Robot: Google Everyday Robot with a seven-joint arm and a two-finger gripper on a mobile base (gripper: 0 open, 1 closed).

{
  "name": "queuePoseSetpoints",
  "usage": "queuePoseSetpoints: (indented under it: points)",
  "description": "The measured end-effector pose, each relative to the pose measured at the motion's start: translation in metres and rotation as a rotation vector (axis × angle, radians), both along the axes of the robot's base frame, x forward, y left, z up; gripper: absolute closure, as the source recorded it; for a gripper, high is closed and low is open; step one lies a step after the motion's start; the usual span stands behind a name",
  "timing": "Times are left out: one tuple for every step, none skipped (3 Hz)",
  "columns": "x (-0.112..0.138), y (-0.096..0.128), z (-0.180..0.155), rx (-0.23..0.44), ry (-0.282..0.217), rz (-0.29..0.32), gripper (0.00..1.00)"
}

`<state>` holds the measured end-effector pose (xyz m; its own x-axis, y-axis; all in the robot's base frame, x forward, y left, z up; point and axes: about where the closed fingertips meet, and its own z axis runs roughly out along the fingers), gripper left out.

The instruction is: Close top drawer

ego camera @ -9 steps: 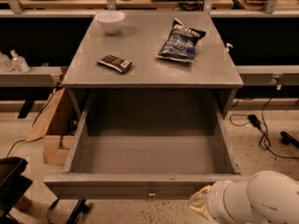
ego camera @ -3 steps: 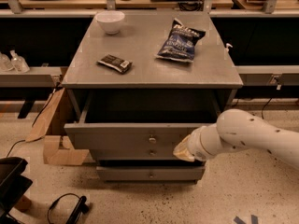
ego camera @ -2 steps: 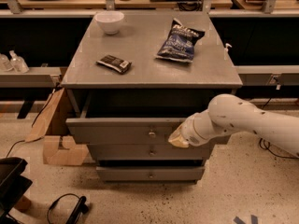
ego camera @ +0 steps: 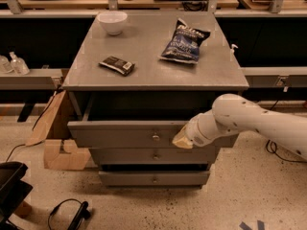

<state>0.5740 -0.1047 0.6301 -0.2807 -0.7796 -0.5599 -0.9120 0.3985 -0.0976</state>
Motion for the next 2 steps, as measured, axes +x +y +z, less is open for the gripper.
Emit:
queuePoseSetpoints:
  points:
    - [0.012, -0.002, -0.006, -0.006, 0.000, 0.010, 1.00]
    - [0.045, -0.008, -0.007, 0.003, -0.020, 0.013, 1.00]
